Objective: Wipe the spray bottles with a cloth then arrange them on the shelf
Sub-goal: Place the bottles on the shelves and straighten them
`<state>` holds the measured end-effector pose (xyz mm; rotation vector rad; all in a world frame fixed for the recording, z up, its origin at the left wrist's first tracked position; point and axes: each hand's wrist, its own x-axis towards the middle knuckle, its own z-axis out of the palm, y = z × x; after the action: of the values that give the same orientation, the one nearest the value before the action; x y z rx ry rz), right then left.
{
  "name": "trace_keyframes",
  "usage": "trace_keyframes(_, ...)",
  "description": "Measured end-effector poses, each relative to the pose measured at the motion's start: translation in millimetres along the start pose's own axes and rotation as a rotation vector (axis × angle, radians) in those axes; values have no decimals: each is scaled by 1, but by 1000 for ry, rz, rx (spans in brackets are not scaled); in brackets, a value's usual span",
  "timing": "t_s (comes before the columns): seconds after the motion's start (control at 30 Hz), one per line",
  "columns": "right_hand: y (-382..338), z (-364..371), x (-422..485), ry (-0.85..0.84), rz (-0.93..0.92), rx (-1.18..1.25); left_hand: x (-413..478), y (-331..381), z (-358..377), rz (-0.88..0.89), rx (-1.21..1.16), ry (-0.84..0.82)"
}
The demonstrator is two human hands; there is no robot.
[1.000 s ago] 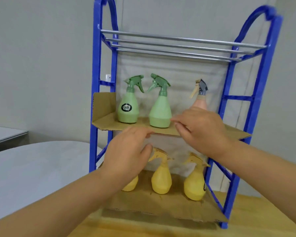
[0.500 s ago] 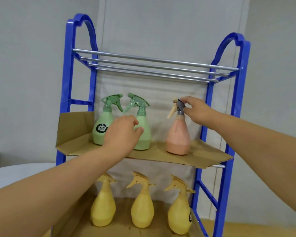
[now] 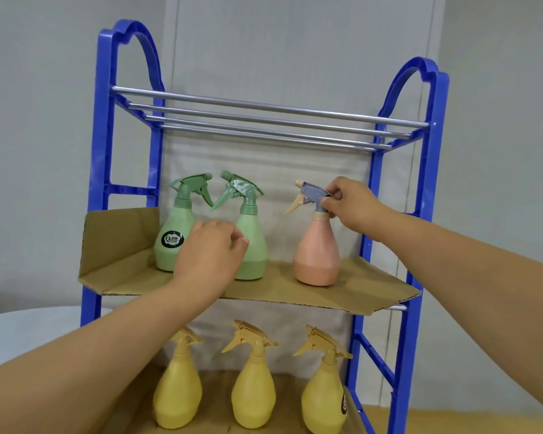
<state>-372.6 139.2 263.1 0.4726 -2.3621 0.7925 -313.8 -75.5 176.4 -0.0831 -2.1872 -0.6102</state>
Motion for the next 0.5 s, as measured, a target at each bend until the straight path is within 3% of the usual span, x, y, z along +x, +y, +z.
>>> trace_keyframes(0.5, -3, -14, -9, -37, 17, 26, 1, -4, 1, -12, -17, 30)
